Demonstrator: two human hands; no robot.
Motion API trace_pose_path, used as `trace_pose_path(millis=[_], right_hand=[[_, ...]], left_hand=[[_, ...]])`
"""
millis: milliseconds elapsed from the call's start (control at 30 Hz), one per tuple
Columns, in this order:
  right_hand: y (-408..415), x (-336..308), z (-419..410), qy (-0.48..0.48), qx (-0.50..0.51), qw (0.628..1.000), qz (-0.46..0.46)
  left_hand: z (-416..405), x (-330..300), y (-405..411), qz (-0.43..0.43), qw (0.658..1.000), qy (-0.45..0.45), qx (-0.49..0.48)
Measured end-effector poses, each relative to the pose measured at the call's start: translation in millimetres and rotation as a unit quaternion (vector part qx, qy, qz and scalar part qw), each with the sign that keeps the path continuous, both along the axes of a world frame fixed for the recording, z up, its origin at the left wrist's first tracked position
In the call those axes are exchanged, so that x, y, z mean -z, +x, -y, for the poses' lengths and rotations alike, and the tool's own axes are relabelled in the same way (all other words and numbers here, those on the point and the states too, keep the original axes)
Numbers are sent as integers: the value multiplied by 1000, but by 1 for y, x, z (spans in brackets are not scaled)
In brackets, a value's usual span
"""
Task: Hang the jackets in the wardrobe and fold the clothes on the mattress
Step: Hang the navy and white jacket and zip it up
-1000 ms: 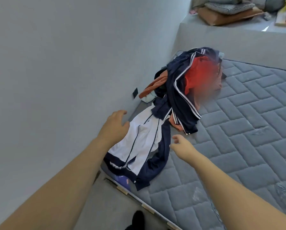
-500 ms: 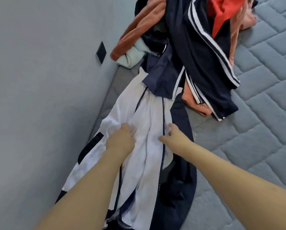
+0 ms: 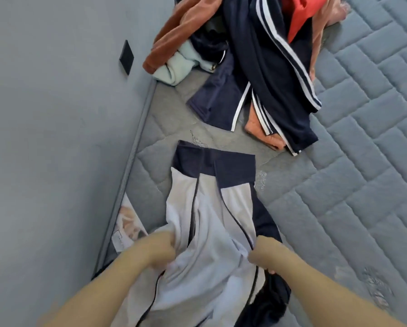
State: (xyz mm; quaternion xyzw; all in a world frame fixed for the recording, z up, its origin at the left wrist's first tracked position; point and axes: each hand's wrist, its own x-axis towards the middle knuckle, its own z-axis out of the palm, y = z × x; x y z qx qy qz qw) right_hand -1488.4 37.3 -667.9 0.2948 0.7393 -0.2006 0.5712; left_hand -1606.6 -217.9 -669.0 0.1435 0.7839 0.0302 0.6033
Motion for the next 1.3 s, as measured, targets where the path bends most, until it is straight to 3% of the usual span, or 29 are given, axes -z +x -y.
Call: trace_pose_path(millis=[67,133,233,300,367,433,500,667,767,867,967,1100,1233,1300], right_hand=[[-13,2,-7,37,23,996,-72],[-42,12,-7,58,83,974,-204],[-82,30,10,49,74,960,-267],[-90,46,19,100,8,957,-272],[-87,53,21,138,-22,946,-291],[-81,49,14,121,58,939,-318],[-74,30,0,79,214,913,-337],[-35,-98,-50,25,522,774,-357],[1,-200,-64,-25,644,682,-345],[76,-310,-77,-65,657,628,-412],[166,-380,-104,-12,689,568,-450],[287,-431,-142,75,744,453,-486],[426,-470,-165,133,766,341,-529],[501,-483,-167,175,760,303,-548]], left_hand=[[-17,0,-32,-162,983,46,-78],[-37,12,-59,-233,952,107,-168],[-69,30,-69,-198,963,94,-157],[-77,44,-58,-255,958,68,-108],[-77,51,-47,-309,938,81,-131],[-79,47,-42,-260,917,153,-262],[-90,28,-37,-189,889,229,-349],[-151,-105,-12,-23,828,323,-457],[-187,-195,10,74,796,364,-478],[-230,-296,56,152,793,385,-448],[-271,-371,117,196,809,426,-354],[-313,-432,217,250,815,454,-258],[-359,-479,327,301,802,438,-274],[-385,-505,383,329,787,438,-284]])
